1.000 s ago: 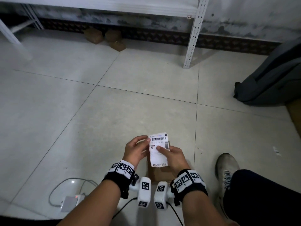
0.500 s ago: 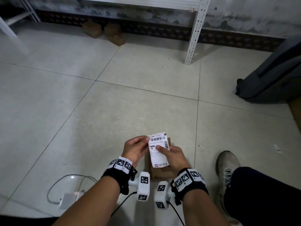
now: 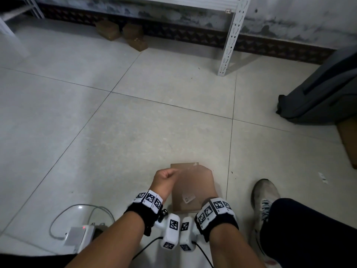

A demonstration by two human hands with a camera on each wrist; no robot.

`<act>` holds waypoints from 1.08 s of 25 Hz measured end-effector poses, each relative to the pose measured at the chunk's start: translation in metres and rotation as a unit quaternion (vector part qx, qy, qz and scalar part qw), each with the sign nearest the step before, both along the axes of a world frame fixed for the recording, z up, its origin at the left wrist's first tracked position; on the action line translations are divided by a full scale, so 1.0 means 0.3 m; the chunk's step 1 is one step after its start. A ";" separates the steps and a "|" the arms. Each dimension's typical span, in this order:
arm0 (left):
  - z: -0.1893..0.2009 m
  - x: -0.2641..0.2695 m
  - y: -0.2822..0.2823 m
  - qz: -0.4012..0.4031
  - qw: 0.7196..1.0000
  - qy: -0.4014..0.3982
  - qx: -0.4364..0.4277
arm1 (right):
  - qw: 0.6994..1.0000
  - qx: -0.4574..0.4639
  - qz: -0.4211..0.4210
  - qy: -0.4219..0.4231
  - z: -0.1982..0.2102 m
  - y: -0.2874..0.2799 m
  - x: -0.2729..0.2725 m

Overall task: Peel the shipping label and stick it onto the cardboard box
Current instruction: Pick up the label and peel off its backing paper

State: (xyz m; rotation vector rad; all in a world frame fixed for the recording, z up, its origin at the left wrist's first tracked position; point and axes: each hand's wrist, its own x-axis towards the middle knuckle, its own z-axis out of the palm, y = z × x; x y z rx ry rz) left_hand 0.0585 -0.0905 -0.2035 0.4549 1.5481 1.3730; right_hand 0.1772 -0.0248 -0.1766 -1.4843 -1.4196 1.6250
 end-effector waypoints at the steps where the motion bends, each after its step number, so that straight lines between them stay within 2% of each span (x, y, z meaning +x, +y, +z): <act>1: 0.000 -0.001 -0.002 0.004 1.000 0.009 -0.001 | 1.000 -0.008 0.005 0.010 0.003 -0.002 0.003; 8: 0.011 -0.019 -0.014 -0.006 0.999 0.034 0.011 | 0.995 -0.057 0.005 0.083 -0.006 -0.017 0.015; 12: 0.003 -0.017 -0.020 0.004 1.000 0.011 0.018 | 0.990 -0.090 0.000 0.112 -0.002 -0.022 0.019; 20: -0.009 -0.014 -0.018 0.002 1.000 -0.012 0.022 | 0.995 -0.072 -0.002 0.069 0.007 -0.033 0.018; 27: -0.008 -0.025 -0.003 0.055 0.992 -0.112 0.015 | 0.993 -0.088 -0.008 0.081 0.022 -0.029 0.005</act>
